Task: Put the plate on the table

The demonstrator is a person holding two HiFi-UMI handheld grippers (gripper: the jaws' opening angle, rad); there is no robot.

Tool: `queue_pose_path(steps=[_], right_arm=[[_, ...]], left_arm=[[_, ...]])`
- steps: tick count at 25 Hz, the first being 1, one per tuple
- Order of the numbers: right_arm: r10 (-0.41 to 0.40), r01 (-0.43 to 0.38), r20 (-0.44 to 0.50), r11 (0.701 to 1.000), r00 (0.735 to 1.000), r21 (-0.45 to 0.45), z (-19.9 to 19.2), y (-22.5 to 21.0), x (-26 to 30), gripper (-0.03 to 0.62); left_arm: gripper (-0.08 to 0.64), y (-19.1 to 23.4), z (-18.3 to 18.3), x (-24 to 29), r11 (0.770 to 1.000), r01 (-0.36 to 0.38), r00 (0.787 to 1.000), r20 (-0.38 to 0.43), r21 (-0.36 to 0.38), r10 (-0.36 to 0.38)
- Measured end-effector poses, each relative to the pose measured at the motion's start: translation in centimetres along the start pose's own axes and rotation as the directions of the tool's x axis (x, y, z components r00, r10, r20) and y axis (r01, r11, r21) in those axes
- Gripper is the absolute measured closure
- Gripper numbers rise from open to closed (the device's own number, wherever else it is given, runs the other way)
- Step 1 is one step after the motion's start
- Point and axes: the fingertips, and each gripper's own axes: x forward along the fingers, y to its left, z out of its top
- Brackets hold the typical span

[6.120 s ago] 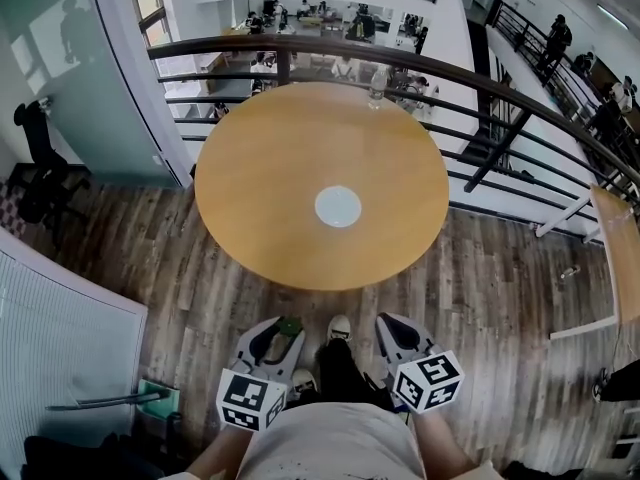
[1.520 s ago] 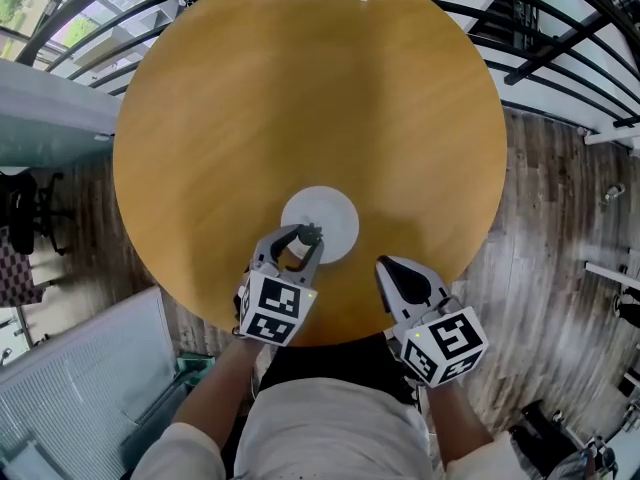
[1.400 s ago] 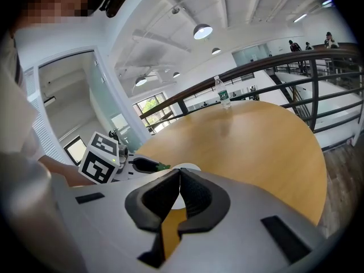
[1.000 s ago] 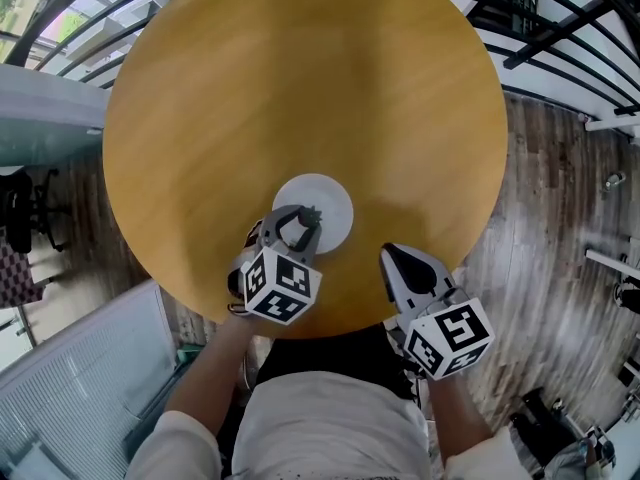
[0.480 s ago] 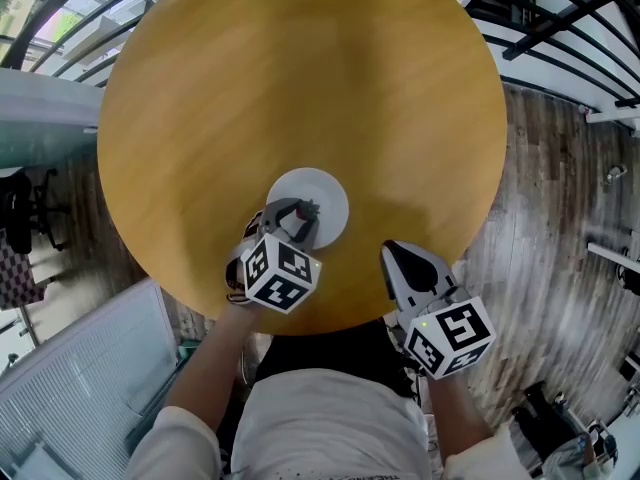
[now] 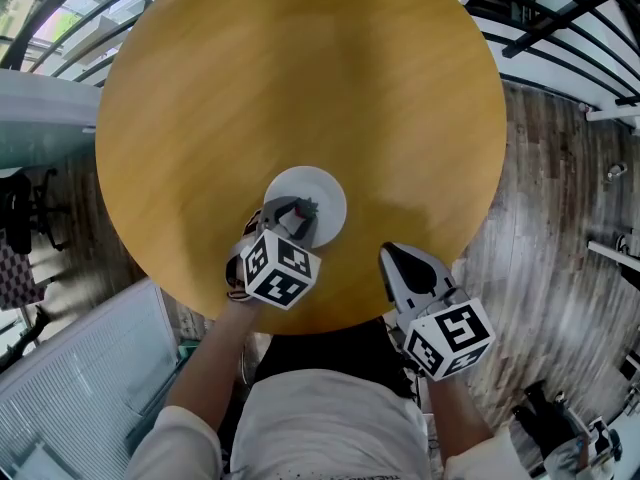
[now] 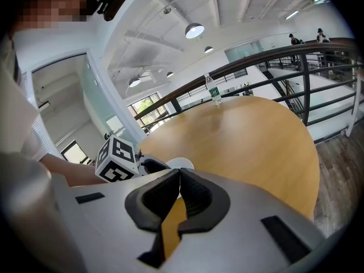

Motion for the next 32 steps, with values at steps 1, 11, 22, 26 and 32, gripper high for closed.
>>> queue_pose_path(steps=[1, 11, 22, 26, 32], right_arm=[[0.002, -0.002, 0.001, 1.0, 1.0, 0.0, -0.05, 0.02, -0.04, 0.566], [0.004, -0.004, -0.002, 1.0, 1.0, 0.003, -0.03, 0.06, -0.09, 0.566], [0.016, -0.016, 0.001, 1.0, 1.0, 0.001, -0.06, 0.13, -0.06, 0.566], [0.019, -0.019, 0.001, 1.0, 1.0, -0.002, 0.27, 0.23, -0.07, 0.566], [0.021, -0.02, 0.005, 1.0, 1.0, -0.01, 0.56, 0.33, -0.33, 0.566]], left_arm=[[0.399, -0.01, -0.01, 0.04, 1.0, -0.001, 1.0, -0.001, -0.001, 0.001], [0.396, 0.33, -0.27, 0.31, 1.0, -0.008, 1.0, -0.018, -0.002, 0.008], [0.368, -0.01, -0.23, 0.28, 1.0, 0.004, 1.0, -0.008, -0.018, -0.004], [0.348, 0.06, -0.02, 0.08, 1.0, 0.005, 1.0, -0.002, -0.024, -0.005], [0.344, -0.03, 0.4, -0.47, 1.0, 0.003, 1.0, 0.013, -0.029, -0.002]])
